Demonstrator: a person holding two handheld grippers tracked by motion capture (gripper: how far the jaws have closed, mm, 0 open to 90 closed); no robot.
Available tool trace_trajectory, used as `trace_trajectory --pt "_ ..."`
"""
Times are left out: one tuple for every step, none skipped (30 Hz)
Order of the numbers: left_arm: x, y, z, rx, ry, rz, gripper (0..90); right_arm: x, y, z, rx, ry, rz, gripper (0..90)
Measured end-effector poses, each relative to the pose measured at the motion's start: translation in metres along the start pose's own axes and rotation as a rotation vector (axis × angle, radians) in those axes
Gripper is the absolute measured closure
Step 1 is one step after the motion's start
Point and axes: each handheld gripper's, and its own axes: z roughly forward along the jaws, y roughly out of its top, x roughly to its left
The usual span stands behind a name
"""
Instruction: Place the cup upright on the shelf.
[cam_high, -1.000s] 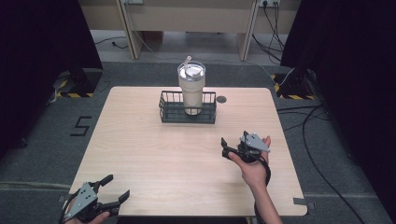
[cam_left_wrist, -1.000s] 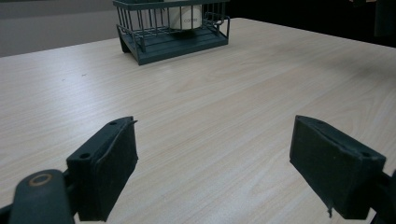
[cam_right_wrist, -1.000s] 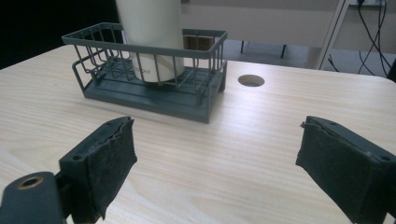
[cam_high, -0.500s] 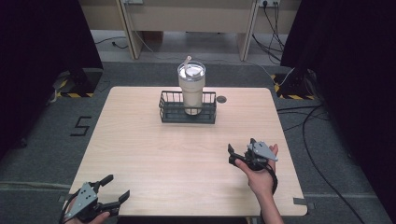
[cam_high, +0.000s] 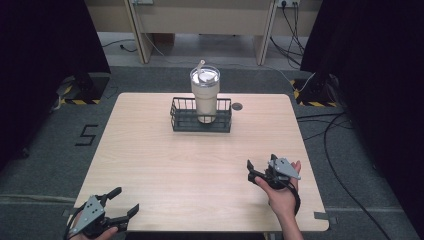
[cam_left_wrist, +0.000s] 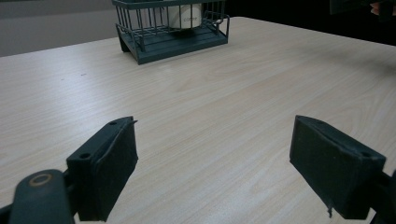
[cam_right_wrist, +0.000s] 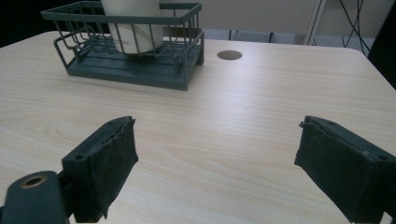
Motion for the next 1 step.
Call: trace_trajectory --pt "0.0 -0.0001 0.0002 0.001 0.0 0.0 14.3 0.0008 0.0015 0.0001 -0.005 0.003 -0.004 11.4"
